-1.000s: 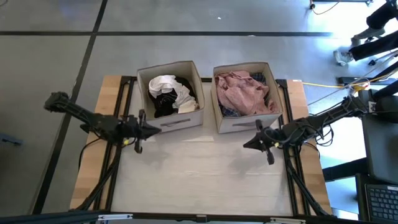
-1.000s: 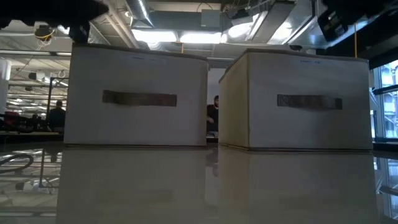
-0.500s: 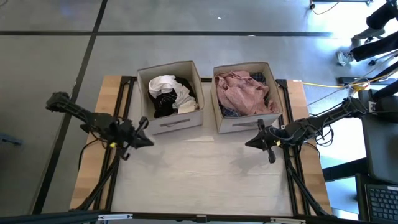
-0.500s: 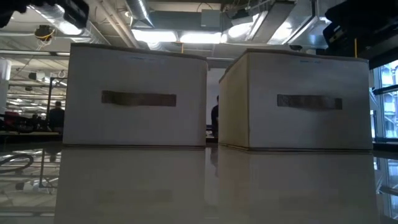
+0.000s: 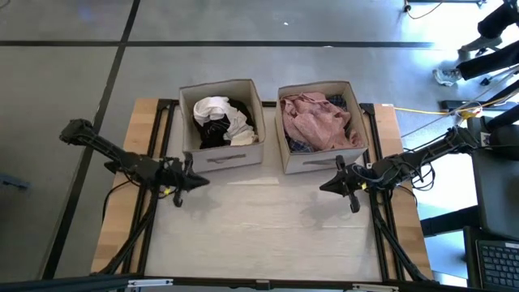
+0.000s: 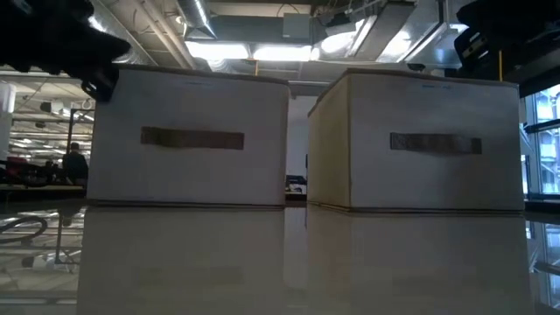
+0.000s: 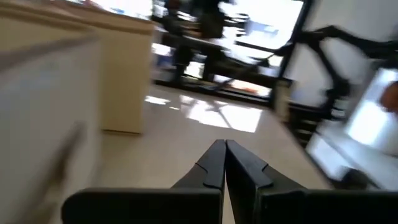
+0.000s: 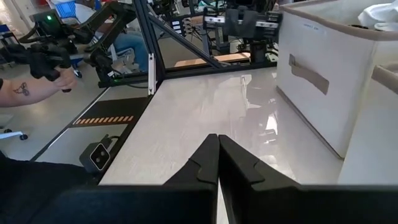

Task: Sort clothes
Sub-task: Return to Home Position

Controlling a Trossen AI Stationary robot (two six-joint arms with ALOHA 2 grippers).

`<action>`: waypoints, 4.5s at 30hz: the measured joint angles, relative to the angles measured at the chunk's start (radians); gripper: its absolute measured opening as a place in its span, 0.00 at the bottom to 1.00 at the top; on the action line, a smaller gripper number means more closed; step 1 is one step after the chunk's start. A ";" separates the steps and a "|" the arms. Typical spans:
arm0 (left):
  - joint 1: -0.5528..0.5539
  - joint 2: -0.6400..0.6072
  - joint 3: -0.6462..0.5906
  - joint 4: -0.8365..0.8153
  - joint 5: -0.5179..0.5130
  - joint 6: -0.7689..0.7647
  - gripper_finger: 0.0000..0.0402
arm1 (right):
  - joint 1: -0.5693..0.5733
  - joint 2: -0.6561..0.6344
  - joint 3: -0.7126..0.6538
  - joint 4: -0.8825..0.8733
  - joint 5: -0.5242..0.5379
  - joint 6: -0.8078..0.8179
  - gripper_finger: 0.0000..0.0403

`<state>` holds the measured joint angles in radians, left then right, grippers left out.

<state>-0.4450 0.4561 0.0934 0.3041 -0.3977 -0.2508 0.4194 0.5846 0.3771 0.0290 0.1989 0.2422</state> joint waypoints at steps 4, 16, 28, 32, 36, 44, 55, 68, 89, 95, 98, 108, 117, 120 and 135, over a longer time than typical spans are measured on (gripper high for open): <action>0.022 -0.011 -0.006 -0.014 -0.105 0.048 0.00 | 0.000 0.000 0.000 0.000 0.000 0.002 0.03; 0.066 -0.017 -0.006 -0.050 -0.110 0.028 0.00 | 0.000 0.007 -0.020 0.015 -0.022 0.009 0.03; 0.066 -0.016 -0.006 -0.053 -0.107 0.022 0.00 | -0.001 -0.107 -0.346 0.268 0.092 -0.032 0.03; 0.066 -0.016 -0.006 -0.054 -0.085 0.022 0.00 | -0.010 -0.136 -0.364 0.245 0.205 -0.070 0.03; 0.066 -0.016 -0.006 -0.053 -0.049 0.022 0.00 | -0.065 -0.155 -0.364 0.250 0.151 -0.096 0.03; 0.066 -0.051 -0.005 -0.024 0.011 0.094 0.00 | -0.215 -0.206 -0.365 0.251 -0.069 -0.114 0.03; 0.108 -0.298 -0.083 -0.105 0.014 0.149 0.00 | -0.289 -0.319 -0.367 0.138 -0.132 -0.112 0.03; 0.119 -0.452 -0.083 -0.238 -0.046 0.206 0.00 | -0.289 -0.522 -0.369 0.010 -0.105 -0.089 0.03; 0.119 -0.450 -0.083 -0.246 0.039 0.232 0.00 | -0.289 -0.541 -0.369 0.004 -0.140 -0.088 0.03; 0.119 -0.450 -0.083 -0.246 0.039 0.232 0.00 | -0.289 -0.541 -0.369 0.005 -0.140 -0.087 0.03; 0.119 -0.450 -0.083 -0.246 0.039 0.232 0.00 | -0.289 -0.541 -0.369 0.007 -0.139 -0.087 0.03; 0.119 -0.450 -0.084 -0.246 0.039 0.232 0.00 | -0.289 -0.541 -0.369 0.011 -0.139 -0.087 0.03; 0.119 -0.450 -0.084 -0.246 0.039 0.232 0.00 | -0.289 -0.541 -0.369 0.012 -0.139 -0.087 0.03; 0.119 -0.450 -0.084 -0.246 0.039 0.232 0.00 | -0.289 -0.540 -0.369 0.012 -0.139 -0.087 0.03; 0.118 -0.450 -0.084 -0.246 0.039 0.232 0.00 | -0.289 -0.540 -0.369 0.013 -0.139 -0.087 0.03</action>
<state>-0.3267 0.0059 0.0097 0.0578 -0.3588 -0.0189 0.1303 0.0444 0.0078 0.0422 0.0597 0.1547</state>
